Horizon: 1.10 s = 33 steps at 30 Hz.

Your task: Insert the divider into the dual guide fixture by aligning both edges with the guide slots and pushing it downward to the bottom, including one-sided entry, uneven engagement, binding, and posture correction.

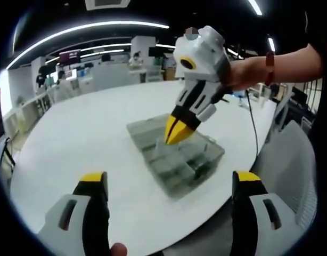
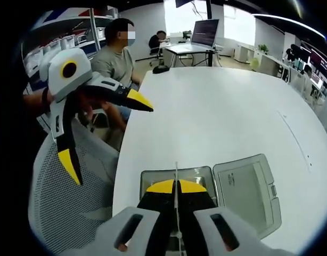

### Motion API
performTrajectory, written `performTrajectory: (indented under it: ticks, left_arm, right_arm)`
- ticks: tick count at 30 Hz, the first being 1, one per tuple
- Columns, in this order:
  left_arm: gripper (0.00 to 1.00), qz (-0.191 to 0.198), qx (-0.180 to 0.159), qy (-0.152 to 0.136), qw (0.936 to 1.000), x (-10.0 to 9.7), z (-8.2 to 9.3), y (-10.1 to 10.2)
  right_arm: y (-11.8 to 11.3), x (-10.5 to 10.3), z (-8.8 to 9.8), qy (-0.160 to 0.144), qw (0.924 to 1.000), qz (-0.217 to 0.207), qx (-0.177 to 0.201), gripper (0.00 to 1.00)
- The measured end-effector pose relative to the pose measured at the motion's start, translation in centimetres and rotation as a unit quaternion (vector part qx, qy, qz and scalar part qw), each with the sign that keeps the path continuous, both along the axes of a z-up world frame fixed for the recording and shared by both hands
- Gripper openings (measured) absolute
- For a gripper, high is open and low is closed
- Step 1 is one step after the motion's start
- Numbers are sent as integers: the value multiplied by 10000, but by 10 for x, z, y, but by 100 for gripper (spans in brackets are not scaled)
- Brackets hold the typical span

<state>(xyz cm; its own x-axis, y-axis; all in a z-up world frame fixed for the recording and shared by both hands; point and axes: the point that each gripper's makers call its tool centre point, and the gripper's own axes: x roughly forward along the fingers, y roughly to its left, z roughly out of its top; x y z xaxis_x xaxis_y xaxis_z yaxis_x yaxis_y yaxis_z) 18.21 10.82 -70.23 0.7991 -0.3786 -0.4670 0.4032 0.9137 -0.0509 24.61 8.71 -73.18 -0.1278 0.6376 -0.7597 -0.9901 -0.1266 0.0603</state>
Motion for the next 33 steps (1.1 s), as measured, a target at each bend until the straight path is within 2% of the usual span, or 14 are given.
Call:
performTrajectory:
  ticks: [16,33]
  left_arm:
    - [95,-48,-30,65,10000,2,-3,0]
    - [95,-12,-37,134,9999,-2,-6,1]
  right_arm:
    - [3,-3,-11,-54,9998,163,-131,0]
    - [5,-5,-21,-24,9997,153,-207,0]
